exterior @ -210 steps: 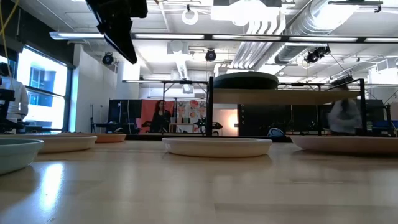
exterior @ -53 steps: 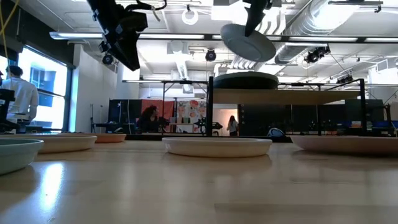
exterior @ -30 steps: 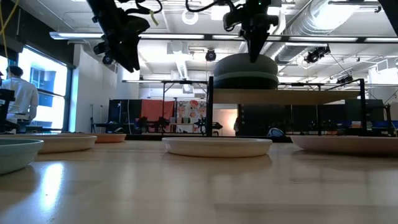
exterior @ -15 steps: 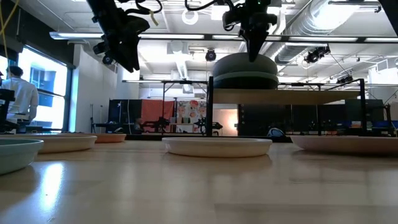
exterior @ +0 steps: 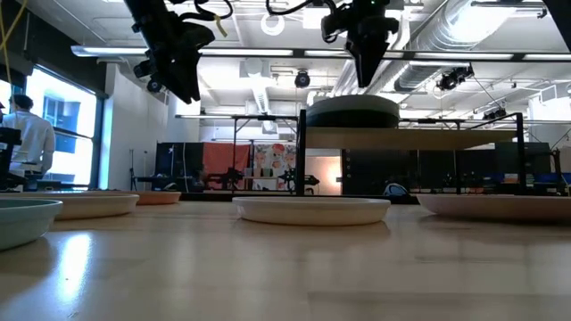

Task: Place and stack plates onto a shelf
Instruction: Stack the bottom white plate on top of the light green plate on the shelf, then stack the light pink plate on top of the white plate on the shelf

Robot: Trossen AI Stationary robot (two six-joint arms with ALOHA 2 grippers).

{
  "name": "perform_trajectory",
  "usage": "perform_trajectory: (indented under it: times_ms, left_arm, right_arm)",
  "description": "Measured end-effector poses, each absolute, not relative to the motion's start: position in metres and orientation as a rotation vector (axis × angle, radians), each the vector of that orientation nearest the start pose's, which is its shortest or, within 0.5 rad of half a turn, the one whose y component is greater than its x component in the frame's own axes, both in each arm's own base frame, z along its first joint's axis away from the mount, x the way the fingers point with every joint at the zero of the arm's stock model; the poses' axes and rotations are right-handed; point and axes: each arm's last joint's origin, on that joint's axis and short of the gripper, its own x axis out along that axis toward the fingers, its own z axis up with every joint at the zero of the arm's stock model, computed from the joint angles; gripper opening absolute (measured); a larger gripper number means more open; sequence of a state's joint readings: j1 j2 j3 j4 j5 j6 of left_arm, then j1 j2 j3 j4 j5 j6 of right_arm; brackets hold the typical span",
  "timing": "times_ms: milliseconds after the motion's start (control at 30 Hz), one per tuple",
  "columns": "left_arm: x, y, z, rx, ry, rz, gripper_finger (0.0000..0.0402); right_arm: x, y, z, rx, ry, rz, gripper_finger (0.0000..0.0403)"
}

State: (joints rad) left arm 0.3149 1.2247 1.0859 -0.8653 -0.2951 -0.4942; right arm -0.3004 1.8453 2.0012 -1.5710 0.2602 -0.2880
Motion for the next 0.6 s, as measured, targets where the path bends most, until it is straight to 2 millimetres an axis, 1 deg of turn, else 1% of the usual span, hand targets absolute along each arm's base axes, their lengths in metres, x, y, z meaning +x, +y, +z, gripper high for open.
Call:
perform_trajectory:
  times_ms: [100, 200, 300, 400, 500, 600]
  left_arm:
    - [0.218, 0.080, 0.297, -0.447, 0.865, 0.798, 0.0106]
    - [0.218, 0.080, 0.297, -0.447, 0.865, 0.798, 0.0106]
    - [0.218, 0.080, 0.296, -0.451, 0.867, 0.790, 0.0106]
    - [0.219, 0.079, 0.296, -0.465, 0.871, 0.769, 0.0106]
    - [0.219, 0.079, 0.296, -0.466, 0.872, 0.766, 0.0106]
    - [0.219, 0.079, 0.296, -0.465, 0.873, 0.766, 0.0106]
  right_arm:
    - [0.321, -0.107, 0.371, -0.172, 1.439, -0.284, 0.0114]
    - [0.320, -0.105, 0.387, -0.096, 1.351, -0.307, 0.0114]
    - [0.320, -0.099, 0.403, 0.055, 1.252, -0.275, 0.0114]
    - [0.319, -0.092, 0.413, 0.225, 1.179, -0.238, 0.0114]
    - [0.320, -0.081, 0.415, 0.327, 1.164, -0.184, 0.0114]
    - [0.324, -0.067, 0.411, 0.343, 1.186, -0.164, 0.0114]
